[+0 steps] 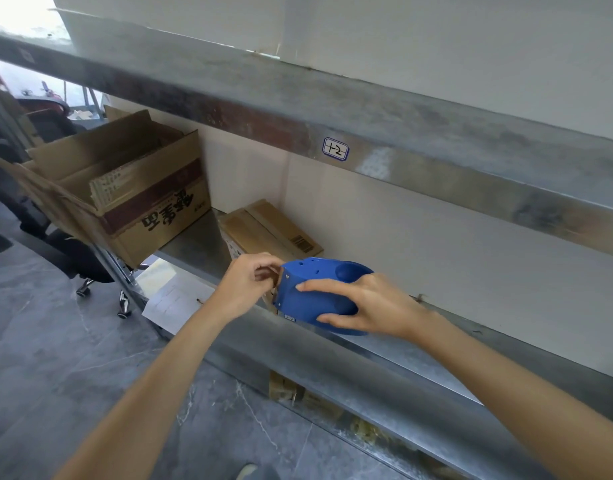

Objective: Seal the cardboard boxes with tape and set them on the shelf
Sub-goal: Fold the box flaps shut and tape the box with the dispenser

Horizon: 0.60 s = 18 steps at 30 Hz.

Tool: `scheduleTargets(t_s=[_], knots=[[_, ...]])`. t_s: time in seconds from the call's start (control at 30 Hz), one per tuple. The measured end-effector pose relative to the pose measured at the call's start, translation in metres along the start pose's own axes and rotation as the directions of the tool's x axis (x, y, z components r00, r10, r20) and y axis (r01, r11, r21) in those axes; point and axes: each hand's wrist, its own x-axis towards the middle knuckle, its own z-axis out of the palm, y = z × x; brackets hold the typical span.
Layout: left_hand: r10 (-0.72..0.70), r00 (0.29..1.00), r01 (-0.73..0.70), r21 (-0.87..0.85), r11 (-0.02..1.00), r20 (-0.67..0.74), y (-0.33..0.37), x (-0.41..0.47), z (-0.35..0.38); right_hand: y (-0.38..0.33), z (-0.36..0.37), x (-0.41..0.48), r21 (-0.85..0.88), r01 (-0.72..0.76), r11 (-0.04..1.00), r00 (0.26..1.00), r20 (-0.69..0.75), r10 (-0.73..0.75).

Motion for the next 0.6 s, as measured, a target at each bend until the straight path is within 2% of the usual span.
scheduleTargets(t_s=[0.13, 0.23, 0.3, 0.4, 0.6], knots=[[0.008, 0.997, -0.008, 0.008, 1.0, -0.071, 0.005, 0.002, 0.002, 0.001, -0.003, 0.002, 0.061, -0.059, 0.996, 0.998, 0.034, 0.057], [0.045, 0.984, -0.038, 0.047, 0.998, -0.17, 0.002, 0.0, -0.007, 0.007, -0.011, 0.001, -0.009, -0.075, 0.997, 0.997, 0.015, 0.076], [0.003, 0.975, -0.003, 0.003, 1.0, -0.222, -0.009, -0.003, -0.023, 0.017, -0.019, -0.008, -0.031, -0.123, 0.992, 0.992, -0.017, 0.122], [-0.04, 0.974, 0.041, 0.001, 0.999, -0.223, -0.018, -0.01, -0.035, 0.027, -0.029, -0.02, -0.007, -0.159, 0.987, 0.987, 0.013, 0.159], [-0.103, 0.967, 0.099, -0.03, 0.995, -0.233, -0.024, -0.016, -0.014, 0.03, -0.031, -0.028, -0.007, -0.161, 0.987, 0.986, 0.048, 0.161]])
